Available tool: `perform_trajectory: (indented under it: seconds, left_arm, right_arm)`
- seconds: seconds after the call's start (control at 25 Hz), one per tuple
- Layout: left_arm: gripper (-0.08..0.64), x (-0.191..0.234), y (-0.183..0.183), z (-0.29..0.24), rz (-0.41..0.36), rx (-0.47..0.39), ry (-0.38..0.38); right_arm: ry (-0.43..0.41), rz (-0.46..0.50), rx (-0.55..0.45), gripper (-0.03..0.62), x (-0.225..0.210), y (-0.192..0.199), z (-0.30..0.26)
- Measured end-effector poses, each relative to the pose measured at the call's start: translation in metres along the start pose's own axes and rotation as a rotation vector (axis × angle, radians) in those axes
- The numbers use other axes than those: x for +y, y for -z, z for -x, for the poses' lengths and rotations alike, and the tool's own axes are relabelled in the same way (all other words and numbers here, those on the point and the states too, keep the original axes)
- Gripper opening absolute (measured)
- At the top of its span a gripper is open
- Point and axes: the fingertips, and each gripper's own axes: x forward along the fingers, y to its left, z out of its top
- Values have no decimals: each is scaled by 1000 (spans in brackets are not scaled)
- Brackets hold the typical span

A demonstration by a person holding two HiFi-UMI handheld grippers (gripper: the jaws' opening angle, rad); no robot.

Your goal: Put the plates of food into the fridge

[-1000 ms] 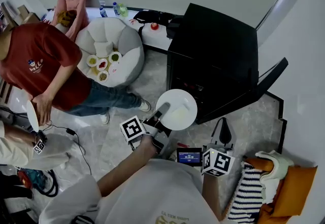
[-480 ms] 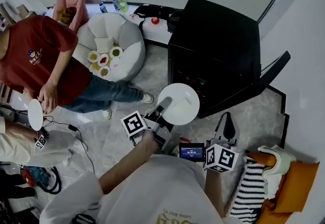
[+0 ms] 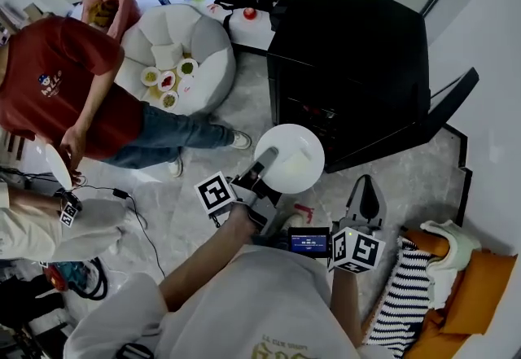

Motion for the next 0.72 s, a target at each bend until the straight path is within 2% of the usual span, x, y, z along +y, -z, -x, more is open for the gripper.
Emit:
perform_trajectory:
  seconds: [0.32, 0.72]
  left_arm:
    - [29, 8, 9, -2, 17, 11, -9]
    - [29, 10, 18, -3, 23, -39, -7]
  right_arm:
    - [-11, -3, 27, 11, 1, 10, 1]
    - [-55, 12, 20, 11, -10, 6, 5]
